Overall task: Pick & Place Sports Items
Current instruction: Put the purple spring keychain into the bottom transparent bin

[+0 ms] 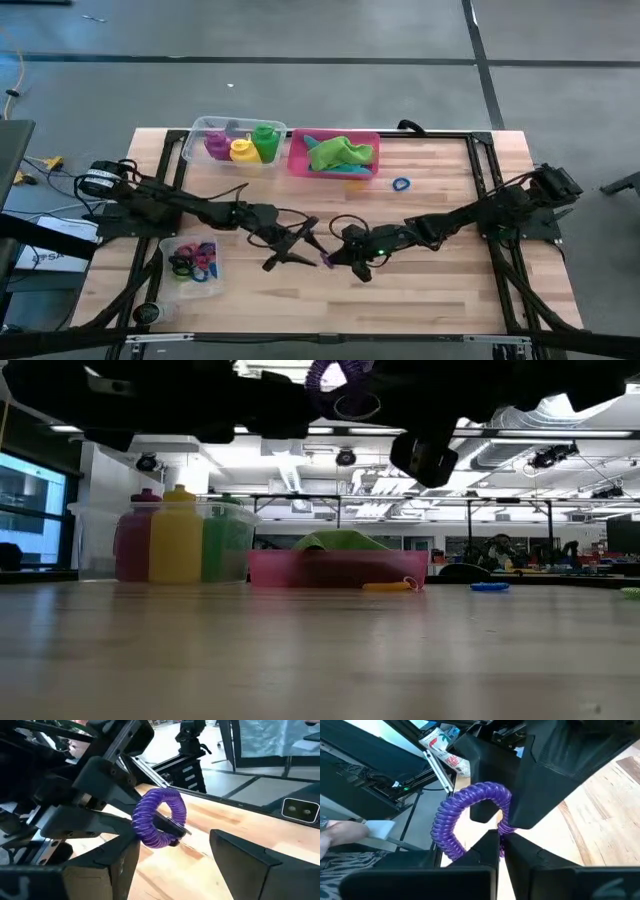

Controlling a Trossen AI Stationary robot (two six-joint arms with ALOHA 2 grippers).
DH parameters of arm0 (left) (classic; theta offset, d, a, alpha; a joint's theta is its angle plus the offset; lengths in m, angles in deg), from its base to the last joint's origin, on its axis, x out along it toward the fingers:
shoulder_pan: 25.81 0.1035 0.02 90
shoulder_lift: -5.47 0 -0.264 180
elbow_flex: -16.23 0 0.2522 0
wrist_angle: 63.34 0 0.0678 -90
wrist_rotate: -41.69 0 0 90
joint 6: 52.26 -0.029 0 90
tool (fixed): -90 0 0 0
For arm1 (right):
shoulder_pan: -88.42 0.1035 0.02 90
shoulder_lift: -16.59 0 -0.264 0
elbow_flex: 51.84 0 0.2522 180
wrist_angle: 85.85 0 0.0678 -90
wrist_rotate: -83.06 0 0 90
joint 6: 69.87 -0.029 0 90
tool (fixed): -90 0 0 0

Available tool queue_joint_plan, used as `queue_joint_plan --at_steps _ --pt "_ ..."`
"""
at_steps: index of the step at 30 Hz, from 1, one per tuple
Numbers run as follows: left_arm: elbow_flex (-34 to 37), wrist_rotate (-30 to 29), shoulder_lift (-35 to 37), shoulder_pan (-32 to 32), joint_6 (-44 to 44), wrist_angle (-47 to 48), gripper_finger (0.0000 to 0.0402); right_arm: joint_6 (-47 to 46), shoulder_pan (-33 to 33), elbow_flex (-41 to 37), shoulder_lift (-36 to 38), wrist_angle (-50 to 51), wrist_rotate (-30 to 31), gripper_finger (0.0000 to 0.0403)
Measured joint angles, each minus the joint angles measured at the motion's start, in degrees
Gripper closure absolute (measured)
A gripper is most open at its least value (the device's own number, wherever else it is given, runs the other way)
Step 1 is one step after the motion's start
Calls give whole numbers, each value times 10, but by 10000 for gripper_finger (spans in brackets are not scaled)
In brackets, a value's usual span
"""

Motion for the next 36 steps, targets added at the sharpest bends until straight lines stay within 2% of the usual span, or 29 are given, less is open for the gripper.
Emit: queue_joint_plan --at_steps 5,8,19,32,36 --pt "0 -5 0 0 -2 -4 212 0 0 0 0 0 0 403" --pt "0 -16 0 0 -12 -5 233 0 0 0 0 0 0 403" --pt "0 -17 0 0 -21 -8 392 0 0 0 0 5 -2 403" --pt "0 -16 0 6 -16 -23 398 1 1 0 0 5 8 402" --pt "0 -16 0 10 -9 -23 399 2 1 0 0 5 12 380"
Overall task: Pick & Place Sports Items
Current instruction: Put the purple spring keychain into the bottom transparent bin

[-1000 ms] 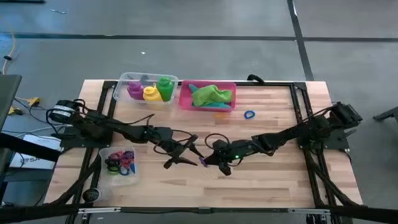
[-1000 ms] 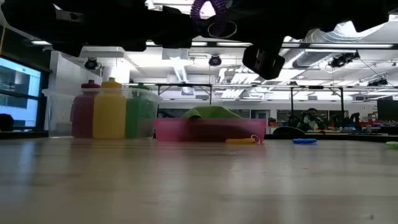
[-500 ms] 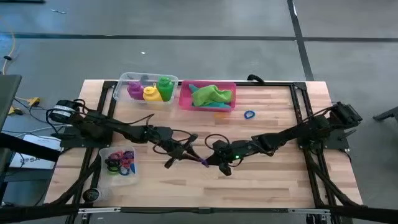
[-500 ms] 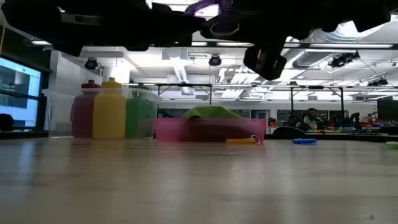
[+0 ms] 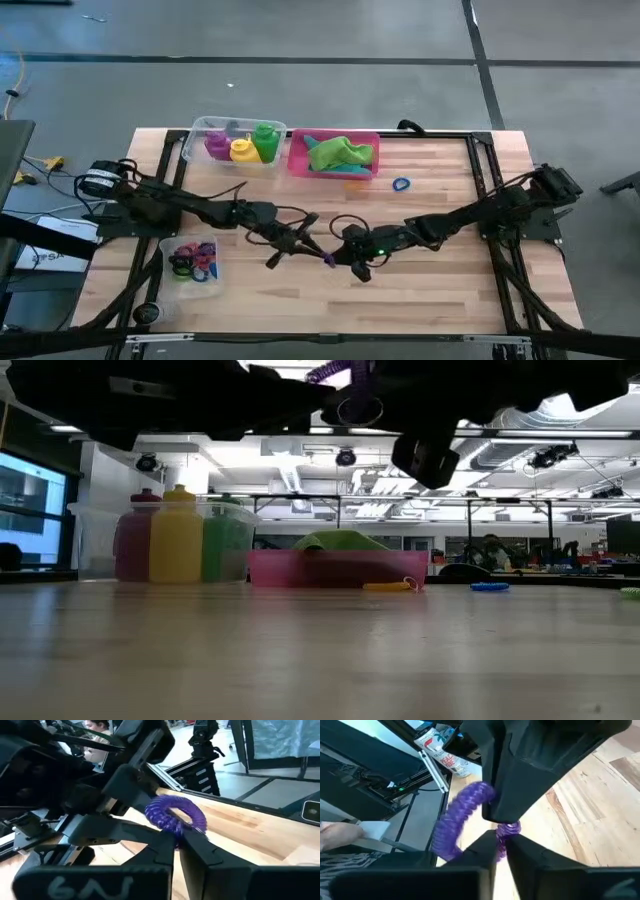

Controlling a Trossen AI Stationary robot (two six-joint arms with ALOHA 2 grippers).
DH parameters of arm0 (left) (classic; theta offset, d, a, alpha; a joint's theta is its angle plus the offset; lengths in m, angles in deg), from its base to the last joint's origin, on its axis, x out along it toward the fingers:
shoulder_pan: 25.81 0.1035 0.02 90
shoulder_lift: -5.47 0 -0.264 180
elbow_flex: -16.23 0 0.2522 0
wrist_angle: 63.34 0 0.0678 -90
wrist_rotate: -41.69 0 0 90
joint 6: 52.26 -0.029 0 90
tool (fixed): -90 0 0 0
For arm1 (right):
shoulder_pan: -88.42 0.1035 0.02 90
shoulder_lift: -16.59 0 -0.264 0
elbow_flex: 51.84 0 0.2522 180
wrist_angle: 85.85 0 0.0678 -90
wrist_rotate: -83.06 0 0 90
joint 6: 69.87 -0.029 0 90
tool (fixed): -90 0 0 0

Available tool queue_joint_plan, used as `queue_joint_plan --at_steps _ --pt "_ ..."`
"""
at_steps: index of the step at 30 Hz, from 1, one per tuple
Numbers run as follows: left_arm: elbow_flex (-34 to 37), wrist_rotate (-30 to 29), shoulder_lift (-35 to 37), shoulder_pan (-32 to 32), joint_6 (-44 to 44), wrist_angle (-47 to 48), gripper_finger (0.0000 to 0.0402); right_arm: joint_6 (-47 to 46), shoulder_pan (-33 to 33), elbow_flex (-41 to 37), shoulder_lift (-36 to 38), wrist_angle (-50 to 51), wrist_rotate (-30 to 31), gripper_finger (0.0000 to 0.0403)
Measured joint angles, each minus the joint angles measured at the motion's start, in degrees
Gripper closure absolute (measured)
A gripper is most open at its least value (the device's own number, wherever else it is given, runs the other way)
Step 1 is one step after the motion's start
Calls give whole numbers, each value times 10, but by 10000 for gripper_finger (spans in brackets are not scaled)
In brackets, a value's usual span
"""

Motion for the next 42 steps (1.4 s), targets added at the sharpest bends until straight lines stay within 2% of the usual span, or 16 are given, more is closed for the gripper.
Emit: queue_joint_plan --at_steps 10,16,21,42 --pt "0 -1 0 0 9 0 400 -2 0 0 0 -1 1 246" --pt "0 -1 0 0 11 4 400 -2 0 0 0 0 1 204" --pt "0 -1 0 0 27 20 400 -2 0 0 0 0 1 197" --pt "0 -1 2 0 43 45 400 0 0 0 0 5 34 214"
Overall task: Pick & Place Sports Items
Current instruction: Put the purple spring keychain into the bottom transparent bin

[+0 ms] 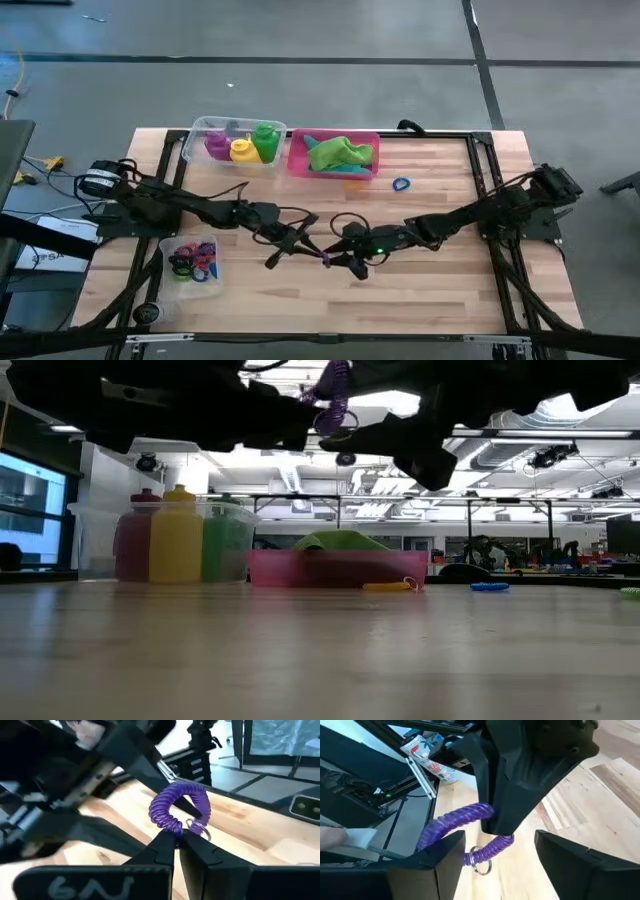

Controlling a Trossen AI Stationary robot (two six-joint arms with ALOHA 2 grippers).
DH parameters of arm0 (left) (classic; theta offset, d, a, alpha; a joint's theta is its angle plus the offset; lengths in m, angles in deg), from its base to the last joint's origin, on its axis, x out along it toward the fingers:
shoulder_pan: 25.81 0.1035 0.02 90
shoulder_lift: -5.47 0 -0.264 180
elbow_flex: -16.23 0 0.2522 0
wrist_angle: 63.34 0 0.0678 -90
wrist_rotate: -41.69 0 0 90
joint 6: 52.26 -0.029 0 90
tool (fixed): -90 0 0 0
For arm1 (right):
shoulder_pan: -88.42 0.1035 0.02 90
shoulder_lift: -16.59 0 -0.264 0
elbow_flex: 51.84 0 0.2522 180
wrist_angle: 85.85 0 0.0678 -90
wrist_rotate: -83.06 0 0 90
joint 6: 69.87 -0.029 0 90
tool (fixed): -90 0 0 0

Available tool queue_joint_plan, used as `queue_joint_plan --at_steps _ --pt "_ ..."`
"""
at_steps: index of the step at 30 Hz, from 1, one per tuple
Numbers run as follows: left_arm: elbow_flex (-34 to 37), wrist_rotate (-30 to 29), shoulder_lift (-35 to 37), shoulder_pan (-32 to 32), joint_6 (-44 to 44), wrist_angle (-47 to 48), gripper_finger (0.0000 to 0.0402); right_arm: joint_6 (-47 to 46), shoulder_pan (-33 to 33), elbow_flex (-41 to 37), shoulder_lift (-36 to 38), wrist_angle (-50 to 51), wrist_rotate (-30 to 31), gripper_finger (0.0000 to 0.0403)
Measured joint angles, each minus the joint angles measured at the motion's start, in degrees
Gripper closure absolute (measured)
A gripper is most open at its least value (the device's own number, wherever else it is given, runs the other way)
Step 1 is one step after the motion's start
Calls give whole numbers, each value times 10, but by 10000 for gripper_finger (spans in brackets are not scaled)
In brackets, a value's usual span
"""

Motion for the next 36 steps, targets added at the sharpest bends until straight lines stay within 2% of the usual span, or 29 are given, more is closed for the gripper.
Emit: queue_joint_plan --at_steps 8,17,22,28,36 --pt "0 0 31 0 20 74 400 5 0 0 0 1 34 214" --pt "0 0 108 0 96 203 400 5 0 0 0 37 115 214" --pt "0 1 173 0 191 315 400 5 0 0 0 56 135 214" --pt "0 1 281 -7 317 494 400 5 0 0 0 74 134 214" --pt "0 3 423 -66 443 701 400 5 0 0 0 95 132 214"
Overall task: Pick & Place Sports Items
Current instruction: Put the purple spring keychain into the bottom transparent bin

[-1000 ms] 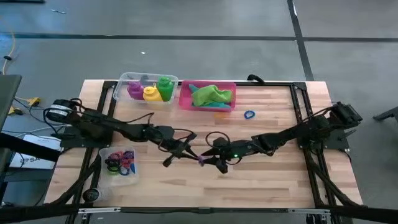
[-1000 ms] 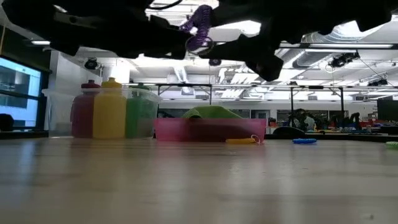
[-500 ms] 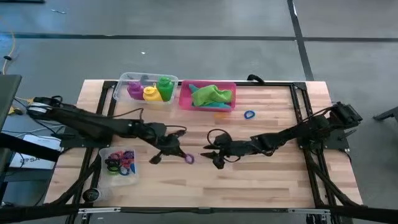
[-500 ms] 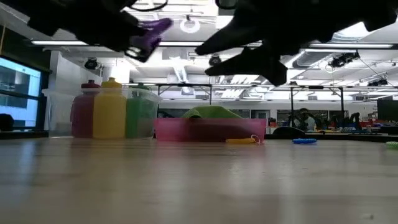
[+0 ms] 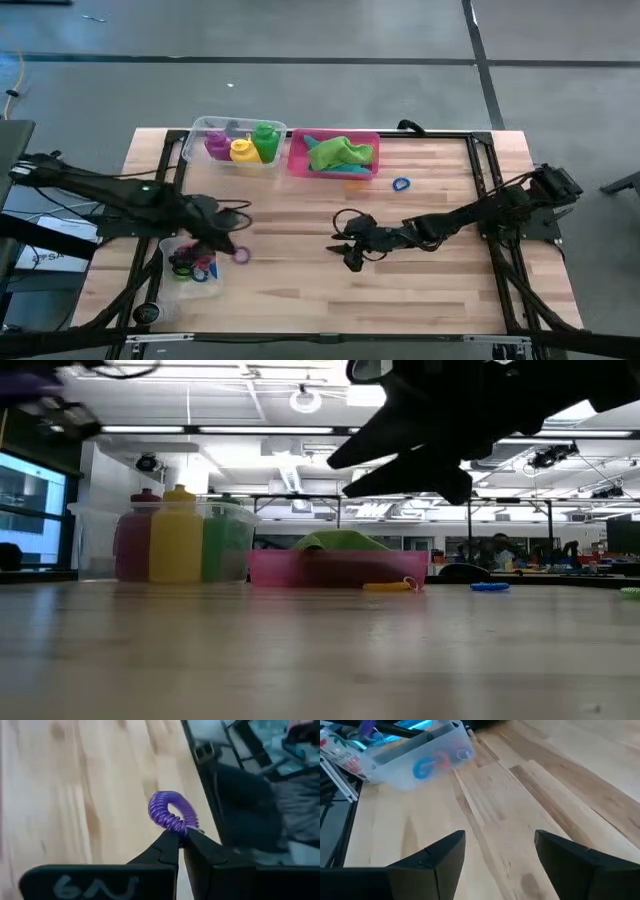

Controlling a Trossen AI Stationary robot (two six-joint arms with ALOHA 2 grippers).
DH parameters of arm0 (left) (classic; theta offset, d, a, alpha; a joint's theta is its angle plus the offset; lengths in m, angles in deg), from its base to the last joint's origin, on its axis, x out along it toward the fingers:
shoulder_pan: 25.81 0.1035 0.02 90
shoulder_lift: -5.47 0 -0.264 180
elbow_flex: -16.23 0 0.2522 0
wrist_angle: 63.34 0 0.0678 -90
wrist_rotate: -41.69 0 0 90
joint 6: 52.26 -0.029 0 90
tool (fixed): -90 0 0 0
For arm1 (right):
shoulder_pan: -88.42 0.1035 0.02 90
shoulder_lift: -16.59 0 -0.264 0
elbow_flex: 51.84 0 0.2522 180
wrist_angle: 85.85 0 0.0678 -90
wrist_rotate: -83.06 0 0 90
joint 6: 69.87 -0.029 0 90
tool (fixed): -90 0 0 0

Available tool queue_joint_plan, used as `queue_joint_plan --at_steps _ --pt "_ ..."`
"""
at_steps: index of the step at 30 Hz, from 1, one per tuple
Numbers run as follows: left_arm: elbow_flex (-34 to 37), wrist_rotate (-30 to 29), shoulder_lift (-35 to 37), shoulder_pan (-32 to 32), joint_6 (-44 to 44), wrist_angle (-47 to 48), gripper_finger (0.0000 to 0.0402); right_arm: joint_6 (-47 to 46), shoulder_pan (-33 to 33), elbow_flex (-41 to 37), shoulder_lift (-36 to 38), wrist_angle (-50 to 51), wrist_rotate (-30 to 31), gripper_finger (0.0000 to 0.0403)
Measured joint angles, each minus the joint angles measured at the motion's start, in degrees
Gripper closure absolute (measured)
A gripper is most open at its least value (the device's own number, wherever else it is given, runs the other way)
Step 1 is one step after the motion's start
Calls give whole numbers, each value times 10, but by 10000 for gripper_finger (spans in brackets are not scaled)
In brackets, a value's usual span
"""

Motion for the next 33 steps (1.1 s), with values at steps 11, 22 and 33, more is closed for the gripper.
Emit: queue_joint_plan --at_steps 11,22,33 --pt "0 -86 42 -153 124 240 400 -9 0 0 0 1 0 214" --pt "0 -126 -23 -224 171 304 400 -21 0 0 0 -1 0 214" --pt "0 -123 -75 -225 183 304 301 8 0 0 0 -8 -65 214"
